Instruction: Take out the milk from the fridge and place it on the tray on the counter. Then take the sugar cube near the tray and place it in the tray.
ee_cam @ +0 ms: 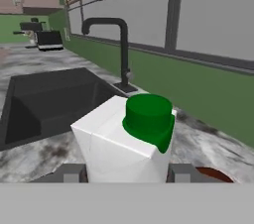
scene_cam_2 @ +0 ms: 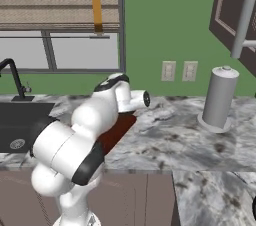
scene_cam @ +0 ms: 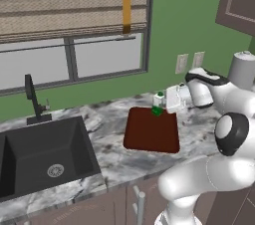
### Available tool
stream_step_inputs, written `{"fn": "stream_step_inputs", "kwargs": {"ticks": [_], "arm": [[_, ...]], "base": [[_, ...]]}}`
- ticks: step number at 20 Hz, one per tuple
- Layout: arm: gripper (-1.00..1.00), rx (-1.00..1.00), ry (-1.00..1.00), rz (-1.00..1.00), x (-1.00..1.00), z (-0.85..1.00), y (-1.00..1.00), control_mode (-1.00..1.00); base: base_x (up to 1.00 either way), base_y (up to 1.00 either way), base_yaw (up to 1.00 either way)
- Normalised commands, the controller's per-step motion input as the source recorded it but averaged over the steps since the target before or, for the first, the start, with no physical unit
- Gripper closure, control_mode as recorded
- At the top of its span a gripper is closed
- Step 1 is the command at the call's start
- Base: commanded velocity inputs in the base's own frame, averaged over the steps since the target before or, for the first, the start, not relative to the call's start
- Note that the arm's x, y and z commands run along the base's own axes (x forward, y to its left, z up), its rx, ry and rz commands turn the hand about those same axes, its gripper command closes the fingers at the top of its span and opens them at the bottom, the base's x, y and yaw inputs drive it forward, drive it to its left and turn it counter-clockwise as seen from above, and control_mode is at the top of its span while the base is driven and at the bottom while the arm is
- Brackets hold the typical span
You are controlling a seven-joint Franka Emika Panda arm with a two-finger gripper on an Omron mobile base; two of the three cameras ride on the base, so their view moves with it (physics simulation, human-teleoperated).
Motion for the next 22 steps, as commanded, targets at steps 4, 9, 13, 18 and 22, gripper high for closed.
{"fn": "stream_step_inputs", "kwargs": {"ticks": [4, 9, 13, 18, 22], "arm": [[1.00, 0.00, 0.00, 0.00, 0.20, -0.20, 0.32, -1.00], [1.00, 0.00, 0.01, 0.00, 0.18, -0.31, 0.15, -1.00], [1.00, 0.00, 0.01, 0.00, 0.10, -0.31, 0.03, -1.00], [1.00, -0.02, 0.00, 0.00, 0.12, -0.34, 0.07, -1.00], [1.00, -0.09, -0.02, 0.00, 0.03, -0.19, 0.18, -1.00]], "base": [[0.00, 0.00, 0.00], [0.00, 0.00, 0.00], [0.00, 0.00, 0.00], [0.00, 0.00, 0.00], [0.00, 0.00, 0.00]]}}
